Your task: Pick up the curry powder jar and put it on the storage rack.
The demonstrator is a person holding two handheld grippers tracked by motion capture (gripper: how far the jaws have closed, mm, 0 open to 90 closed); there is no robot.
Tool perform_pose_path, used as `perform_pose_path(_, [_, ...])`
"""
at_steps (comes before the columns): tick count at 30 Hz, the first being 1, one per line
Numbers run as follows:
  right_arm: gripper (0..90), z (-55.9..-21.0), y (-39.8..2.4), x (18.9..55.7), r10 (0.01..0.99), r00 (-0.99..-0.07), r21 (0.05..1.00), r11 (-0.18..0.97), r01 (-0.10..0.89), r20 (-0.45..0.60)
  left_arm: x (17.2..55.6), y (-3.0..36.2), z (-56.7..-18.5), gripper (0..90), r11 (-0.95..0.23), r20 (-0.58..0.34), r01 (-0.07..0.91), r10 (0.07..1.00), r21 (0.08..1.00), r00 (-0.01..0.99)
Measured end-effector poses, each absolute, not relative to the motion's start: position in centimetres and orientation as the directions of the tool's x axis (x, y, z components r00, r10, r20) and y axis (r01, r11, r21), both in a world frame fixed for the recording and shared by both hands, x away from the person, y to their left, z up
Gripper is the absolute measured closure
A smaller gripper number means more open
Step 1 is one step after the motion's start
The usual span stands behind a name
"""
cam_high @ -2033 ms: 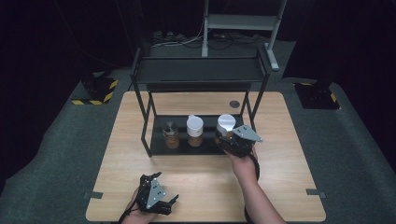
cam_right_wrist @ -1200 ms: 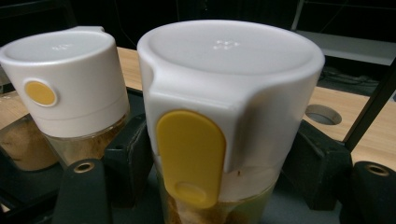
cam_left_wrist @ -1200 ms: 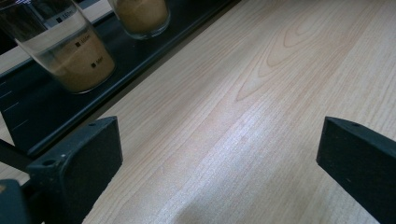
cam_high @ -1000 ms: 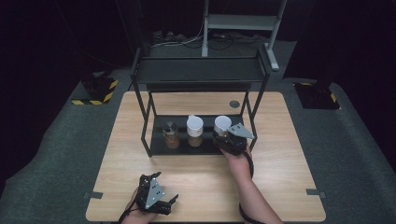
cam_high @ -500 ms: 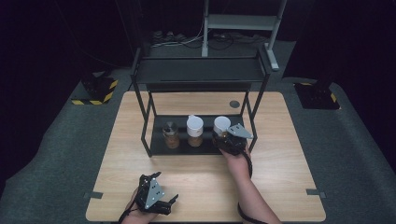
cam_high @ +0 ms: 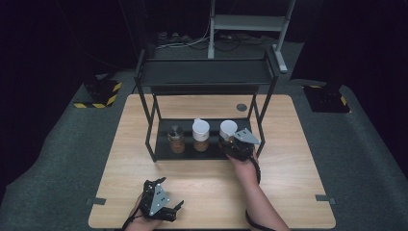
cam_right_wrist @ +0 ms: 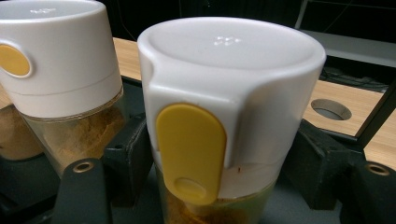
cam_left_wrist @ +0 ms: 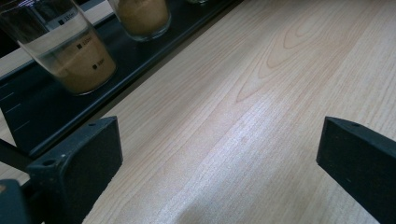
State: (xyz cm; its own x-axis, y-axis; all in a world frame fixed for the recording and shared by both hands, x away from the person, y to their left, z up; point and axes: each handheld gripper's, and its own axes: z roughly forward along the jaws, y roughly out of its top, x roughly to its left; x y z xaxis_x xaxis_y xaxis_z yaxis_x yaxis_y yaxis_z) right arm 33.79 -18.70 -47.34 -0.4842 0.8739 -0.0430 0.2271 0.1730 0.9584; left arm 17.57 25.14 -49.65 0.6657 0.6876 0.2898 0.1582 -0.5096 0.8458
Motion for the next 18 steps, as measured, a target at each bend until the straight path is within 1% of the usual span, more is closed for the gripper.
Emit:
perform_pose_path(7, [28.7, -47.08, -18.57, 33.81, 0.877, -0.479, 0.956, 0.171, 0.238, -0.038, 17.6, 25.1, -49.62, 0.6, -0.512, 0.291, 0.159, 0.686, 0.844, 0.667])
perform_pose_path(9, [20.1, -47.08, -18.37, 33.73, 0.883, -0.468, 0.956, 0.167, 0.242, -0.036, 17.62, 25.12, -49.61, 0.6, -0.512, 0.291, 0.159, 0.686, 0.844, 0.667])
perform_pose_path(12, [15.9, -47.17, -18.38, 33.74, 0.888, -0.459, 0.957, 0.151, 0.249, -0.021, 17.62, 25.14, -49.63, 0.6, -0.511, 0.29, 0.158, 0.686, 0.845, 0.667])
perform_pose_path(18, [16.0, -47.02, -18.63, 33.74, 0.889, -0.458, 0.957, 0.145, 0.253, -0.014, 17.62, 25.12, -49.62, 0.6, -0.51, 0.288, 0.161, 0.688, 0.845, 0.666])
